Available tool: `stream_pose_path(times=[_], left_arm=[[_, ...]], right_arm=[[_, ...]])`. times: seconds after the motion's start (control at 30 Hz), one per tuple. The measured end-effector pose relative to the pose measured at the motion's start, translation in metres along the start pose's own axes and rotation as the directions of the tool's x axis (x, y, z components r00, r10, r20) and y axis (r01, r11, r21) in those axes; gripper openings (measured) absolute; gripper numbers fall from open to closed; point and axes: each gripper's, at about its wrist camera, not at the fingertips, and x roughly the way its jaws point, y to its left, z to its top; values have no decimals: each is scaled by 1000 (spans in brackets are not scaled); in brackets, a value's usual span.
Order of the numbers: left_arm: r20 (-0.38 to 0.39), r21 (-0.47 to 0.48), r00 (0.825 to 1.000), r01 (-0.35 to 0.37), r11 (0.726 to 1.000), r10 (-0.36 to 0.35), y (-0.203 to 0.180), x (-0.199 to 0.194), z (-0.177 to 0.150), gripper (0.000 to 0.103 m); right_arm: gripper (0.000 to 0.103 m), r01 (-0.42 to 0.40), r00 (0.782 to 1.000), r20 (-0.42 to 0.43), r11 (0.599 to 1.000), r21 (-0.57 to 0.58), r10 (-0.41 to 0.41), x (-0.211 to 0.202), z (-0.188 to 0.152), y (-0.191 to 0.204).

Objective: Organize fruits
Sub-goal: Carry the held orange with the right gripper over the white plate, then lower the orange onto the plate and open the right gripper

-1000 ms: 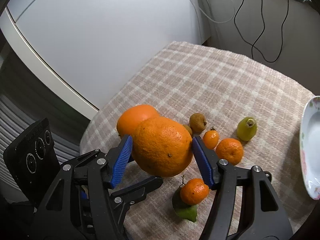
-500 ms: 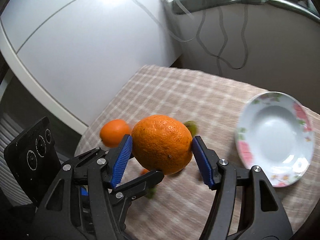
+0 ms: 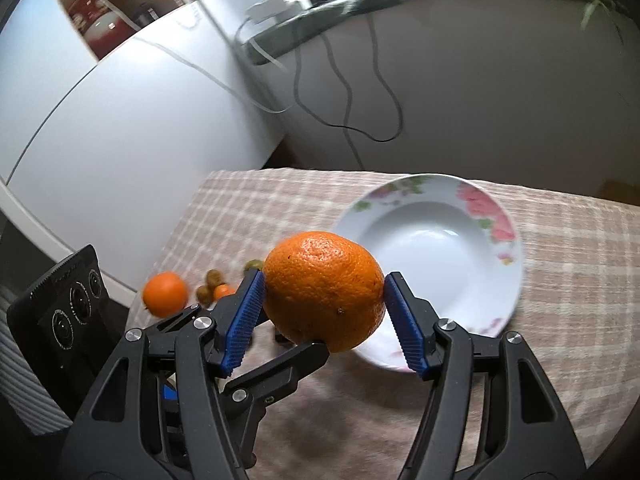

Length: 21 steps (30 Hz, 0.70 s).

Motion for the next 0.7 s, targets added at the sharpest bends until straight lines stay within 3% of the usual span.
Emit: stream_pose_path(times=[0.33, 0.43, 0.53, 0.7], left_arm=[[-74, -23, 997, 23, 999, -24, -8, 41, 8, 52], [-58, 17, 998, 24, 1000, -23, -13, 37, 9, 49], [-44, 91, 998, -31, 995, 35, -21, 33, 12, 49], [-46, 68, 998, -38, 997, 41, -13, 24, 8, 49]], right_arm=[[65, 21, 1000, -10, 997, 79, -20, 16, 6, -47], [64, 44, 999, -28, 996, 75, -42, 22, 3, -52], [64, 55, 999, -6, 995, 85, -54, 17, 3, -54], [65, 76, 996, 32, 989, 127, -80, 6, 4, -60]])
